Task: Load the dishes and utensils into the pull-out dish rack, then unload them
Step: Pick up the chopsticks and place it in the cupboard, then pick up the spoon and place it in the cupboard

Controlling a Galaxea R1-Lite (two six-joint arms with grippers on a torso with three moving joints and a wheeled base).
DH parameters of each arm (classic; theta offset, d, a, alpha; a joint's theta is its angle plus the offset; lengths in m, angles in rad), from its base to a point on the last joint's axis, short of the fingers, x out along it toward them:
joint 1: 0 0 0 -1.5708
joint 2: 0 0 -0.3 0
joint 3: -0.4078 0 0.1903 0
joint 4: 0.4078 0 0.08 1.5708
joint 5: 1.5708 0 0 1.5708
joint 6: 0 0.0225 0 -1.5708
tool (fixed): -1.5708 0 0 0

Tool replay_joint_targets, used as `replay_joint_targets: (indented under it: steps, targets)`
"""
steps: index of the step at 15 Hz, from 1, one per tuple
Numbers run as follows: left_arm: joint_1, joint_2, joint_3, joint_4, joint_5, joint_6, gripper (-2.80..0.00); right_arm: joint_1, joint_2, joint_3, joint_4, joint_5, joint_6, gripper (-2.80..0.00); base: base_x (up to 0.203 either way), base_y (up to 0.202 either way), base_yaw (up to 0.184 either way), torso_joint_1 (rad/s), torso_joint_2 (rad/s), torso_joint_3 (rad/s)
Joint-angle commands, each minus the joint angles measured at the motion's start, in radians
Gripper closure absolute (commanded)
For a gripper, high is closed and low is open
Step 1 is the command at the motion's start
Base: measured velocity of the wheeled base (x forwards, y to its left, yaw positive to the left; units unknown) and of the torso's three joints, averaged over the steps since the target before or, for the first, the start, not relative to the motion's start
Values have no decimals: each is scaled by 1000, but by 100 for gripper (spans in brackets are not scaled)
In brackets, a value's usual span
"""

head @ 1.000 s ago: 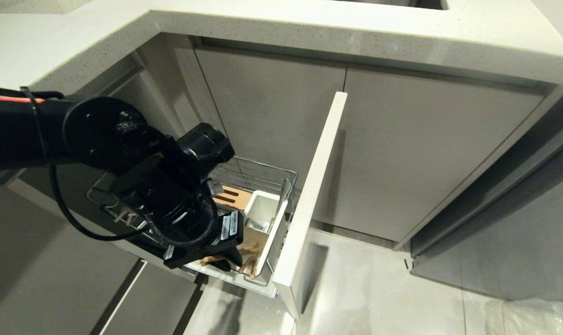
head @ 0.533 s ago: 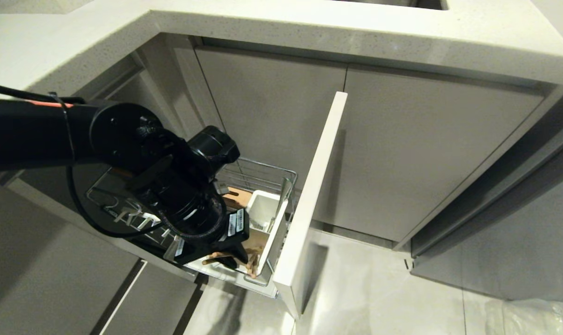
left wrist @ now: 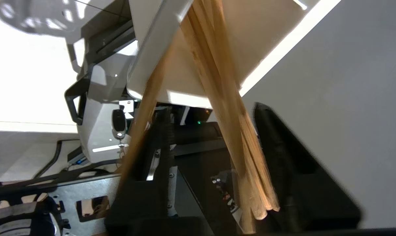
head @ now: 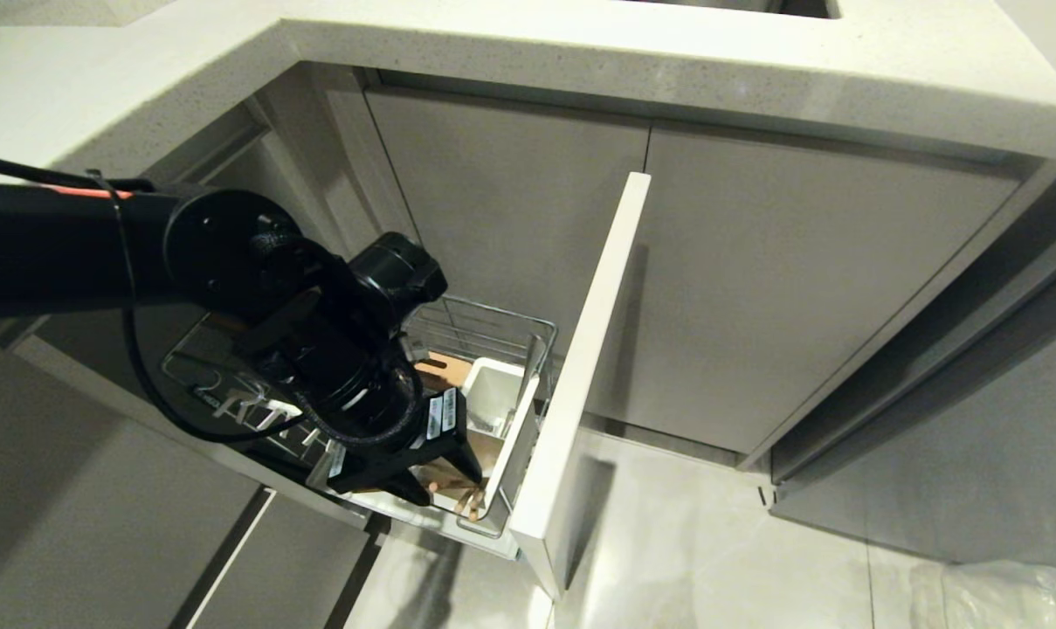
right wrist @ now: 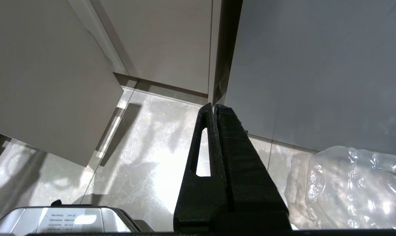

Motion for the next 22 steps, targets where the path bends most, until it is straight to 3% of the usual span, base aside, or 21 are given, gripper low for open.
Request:
replay_joint_targets:
  steps: [1,15,16,19,22]
  targets:
    - [1,-26,0,7,0,-5,-280,0,1,0,0,0,0,0,0,0,0,0,0,0]
    - [-8,-358,0,31,7,-13,-280,0,1,0,0,0,0,0,0,0,0,0,0,0]
    - [-9,-391,1,31,11,-10,0,0,1,0,0,0,0,0,0,0,0,0,0,0]
    - [-22,-482,-5,23,104,-6,0,0,1,0,0,0,0,0,0,0,0,0,0,0]
    - [-33,-551,-89,22,165,-4,0,0,1,0,0,0,0,0,0,0,0,0,0,0]
